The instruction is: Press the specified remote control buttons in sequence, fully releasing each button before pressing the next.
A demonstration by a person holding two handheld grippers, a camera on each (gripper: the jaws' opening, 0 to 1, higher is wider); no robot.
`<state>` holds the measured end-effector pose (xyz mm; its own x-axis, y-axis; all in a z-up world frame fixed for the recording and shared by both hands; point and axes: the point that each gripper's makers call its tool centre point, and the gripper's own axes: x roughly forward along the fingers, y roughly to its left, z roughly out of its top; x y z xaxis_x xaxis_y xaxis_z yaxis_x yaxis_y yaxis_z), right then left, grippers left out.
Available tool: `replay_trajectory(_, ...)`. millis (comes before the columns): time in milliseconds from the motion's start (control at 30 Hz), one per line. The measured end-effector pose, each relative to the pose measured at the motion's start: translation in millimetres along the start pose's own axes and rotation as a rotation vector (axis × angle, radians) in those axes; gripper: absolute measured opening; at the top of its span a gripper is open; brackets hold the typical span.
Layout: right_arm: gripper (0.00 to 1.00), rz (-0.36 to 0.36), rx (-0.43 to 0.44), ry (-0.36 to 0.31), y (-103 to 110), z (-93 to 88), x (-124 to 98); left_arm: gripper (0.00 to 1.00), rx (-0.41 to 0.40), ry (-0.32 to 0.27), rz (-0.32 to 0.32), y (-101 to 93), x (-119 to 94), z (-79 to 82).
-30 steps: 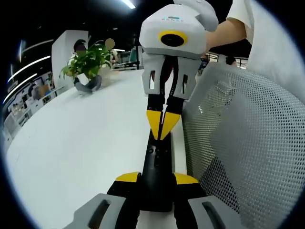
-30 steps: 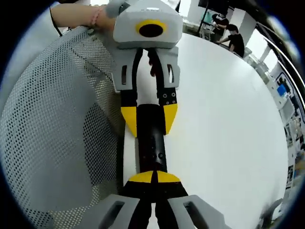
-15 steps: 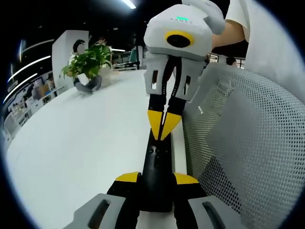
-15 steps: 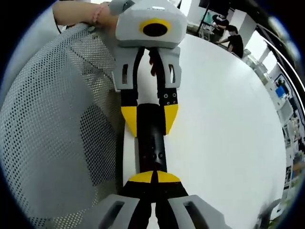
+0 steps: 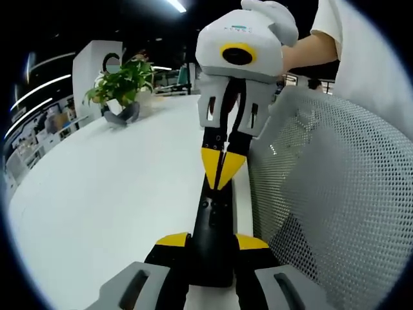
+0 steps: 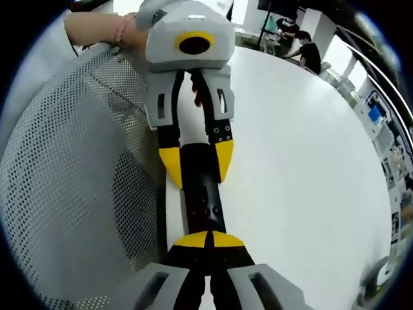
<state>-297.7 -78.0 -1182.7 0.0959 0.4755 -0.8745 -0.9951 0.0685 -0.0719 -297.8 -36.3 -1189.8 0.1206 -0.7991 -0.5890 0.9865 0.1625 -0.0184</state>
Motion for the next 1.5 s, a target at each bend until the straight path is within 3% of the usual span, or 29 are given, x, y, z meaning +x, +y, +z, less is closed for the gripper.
replay_trajectory(167,0.00,-0.057,0.096,-0.142,-1.0,0.5,-2.4,0.25,-0.001,0.003,0.006,0.0,0.2,0.4)
replay_trajectory(267,0.00,-0.050,0.108,-0.159,-0.8,-1.0,-3.1,0.25,-0.004,-0.004,0.000,0.4,0.0,0.4)
replay_trajectory(433,0.00,0.002,0.090,-0.107,-0.3,0.6,-1.5,0.25,0.003,0.005,-0.006,0.6,0.1,0.2)
replay_trajectory(800,0.00,0.001,0.058,-0.030,2.1,1.9,0.5,0.25,0.000,-0.004,-0.002,0.1,-0.8,-0.5)
replay_trajectory(1033,0.00,0.038,0.040,0.014,0.1,1.1,0.5,0.25,0.009,0.001,-0.007,-0.5,-0.8,-0.2)
replay_trajectory(1500,0.00,0.069,0.077,0.016,-0.5,-0.4,0.0,0.25,0.005,-0.007,-0.016,0.3,1.2,0.2)
